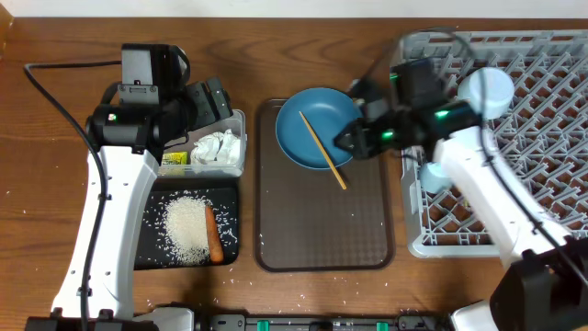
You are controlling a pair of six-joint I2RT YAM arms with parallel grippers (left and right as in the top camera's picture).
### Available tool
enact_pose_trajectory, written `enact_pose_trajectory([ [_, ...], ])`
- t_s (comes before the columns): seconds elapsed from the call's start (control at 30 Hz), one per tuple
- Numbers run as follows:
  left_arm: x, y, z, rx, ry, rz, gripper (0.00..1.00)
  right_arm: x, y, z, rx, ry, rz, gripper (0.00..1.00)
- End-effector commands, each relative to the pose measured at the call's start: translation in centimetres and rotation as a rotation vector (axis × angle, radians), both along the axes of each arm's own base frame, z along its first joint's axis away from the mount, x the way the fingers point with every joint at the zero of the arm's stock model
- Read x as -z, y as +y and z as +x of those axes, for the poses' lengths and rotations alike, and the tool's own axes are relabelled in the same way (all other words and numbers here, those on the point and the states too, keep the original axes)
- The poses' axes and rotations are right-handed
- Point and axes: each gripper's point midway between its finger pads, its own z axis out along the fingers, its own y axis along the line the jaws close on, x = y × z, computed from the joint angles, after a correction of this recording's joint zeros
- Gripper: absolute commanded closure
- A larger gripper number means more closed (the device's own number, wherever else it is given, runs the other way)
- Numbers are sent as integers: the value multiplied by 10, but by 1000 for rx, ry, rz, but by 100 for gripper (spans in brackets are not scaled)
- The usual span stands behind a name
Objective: Sort waste into correct bins and load items into the dishwasher rack
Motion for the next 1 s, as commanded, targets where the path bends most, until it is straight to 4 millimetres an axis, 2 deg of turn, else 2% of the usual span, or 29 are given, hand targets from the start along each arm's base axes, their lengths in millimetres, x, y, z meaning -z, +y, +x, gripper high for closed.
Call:
enact_pose_trajectory([
  [0.0,-6,3,-1,-10,-19,6,5,16,0,10,173,-52,-192,68],
  [0.2,-6,3,-1,-10,-19,7,5,10,28,8,188,-225,-314,64],
  [0.37,-6,3,-1,-10,-19,7,5,15,33,6,239,-274,-385,64],
  [0.5,-6,3,-1,-10,-19,7,5,31,35,11,236,-258,-408,62],
  [0.7,-6,3,-1,-10,-19,7,5,66,36,16,226,-211,-457,61],
  [0.97,-7,3,-1,-10,-19,7,5,103,33,16,212,-156,-518,63],
])
